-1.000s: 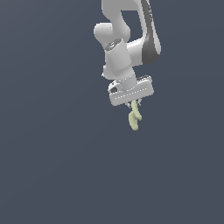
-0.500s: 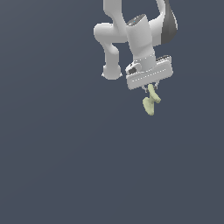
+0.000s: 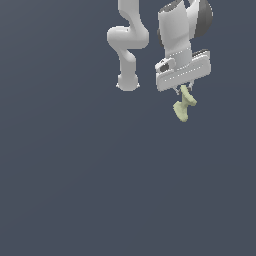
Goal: Pick up the object and move it to a goal position.
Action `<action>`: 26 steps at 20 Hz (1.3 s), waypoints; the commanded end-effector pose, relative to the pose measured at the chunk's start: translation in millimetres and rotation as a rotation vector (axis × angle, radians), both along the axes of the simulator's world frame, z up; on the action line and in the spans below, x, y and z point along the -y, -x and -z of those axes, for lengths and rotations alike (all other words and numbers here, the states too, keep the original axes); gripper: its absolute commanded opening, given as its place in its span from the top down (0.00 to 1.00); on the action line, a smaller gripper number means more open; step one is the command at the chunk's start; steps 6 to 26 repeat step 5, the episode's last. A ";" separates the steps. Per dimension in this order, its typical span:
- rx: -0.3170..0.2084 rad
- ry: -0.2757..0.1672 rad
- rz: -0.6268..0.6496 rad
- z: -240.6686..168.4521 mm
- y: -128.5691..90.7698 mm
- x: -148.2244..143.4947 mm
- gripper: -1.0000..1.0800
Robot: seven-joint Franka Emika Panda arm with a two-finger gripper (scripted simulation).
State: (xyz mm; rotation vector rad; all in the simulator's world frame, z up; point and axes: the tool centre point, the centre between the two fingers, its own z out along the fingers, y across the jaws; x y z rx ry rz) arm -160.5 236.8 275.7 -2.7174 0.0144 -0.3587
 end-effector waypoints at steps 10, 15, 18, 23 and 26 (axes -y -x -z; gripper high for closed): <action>0.000 -0.001 0.001 -7.1 5.1 -8.9 1.00; 0.000 -0.001 0.001 -7.1 5.1 -8.9 1.00; 0.000 -0.001 0.001 -7.1 5.1 -8.9 1.00; 0.000 -0.001 0.001 -7.1 5.1 -8.9 1.00; 0.000 -0.001 0.001 -7.1 5.1 -8.9 1.00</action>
